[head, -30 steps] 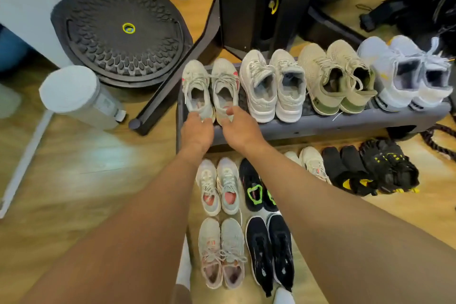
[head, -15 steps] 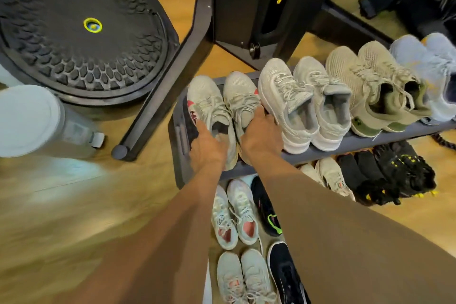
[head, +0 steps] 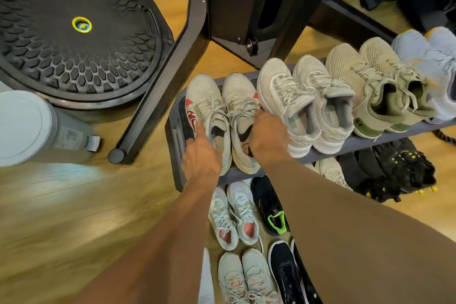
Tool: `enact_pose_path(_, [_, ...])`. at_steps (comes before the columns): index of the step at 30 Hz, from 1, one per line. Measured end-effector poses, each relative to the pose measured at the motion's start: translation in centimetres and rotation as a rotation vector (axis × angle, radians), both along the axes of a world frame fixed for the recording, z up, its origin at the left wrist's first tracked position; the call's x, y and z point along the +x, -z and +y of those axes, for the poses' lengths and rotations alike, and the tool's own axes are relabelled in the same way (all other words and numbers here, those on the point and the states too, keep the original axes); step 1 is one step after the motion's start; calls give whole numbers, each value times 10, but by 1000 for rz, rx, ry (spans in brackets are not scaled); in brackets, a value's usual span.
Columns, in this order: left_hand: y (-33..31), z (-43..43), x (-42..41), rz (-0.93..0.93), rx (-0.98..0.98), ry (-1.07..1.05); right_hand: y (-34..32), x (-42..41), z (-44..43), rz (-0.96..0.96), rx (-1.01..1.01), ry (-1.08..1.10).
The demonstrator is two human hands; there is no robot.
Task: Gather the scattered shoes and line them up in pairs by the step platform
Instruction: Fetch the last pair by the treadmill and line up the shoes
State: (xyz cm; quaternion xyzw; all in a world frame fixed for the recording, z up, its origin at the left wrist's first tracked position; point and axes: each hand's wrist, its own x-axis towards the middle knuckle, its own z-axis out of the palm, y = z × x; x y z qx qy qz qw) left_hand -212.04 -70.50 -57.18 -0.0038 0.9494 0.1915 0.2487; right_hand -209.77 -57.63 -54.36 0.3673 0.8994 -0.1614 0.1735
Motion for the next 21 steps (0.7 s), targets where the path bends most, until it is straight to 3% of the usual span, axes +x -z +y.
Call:
enact_pose_path(7, [3, -6, -4, -104, 1, 7, -5, 2, 2, -26, -76, -10])
enact_pose_path(16, [1, 0, 17, -84, 200, -331, -12, 7, 25, 38, -194, -58])
enact_pose_path(19, [-7, 9, 23, -41, 214, -419, -16, 14, 38, 68, -221, -138])
enact_pose_path(21, [-18, 17, 28, 100, 109, -425, -20, 17, 46, 147, -225, -188])
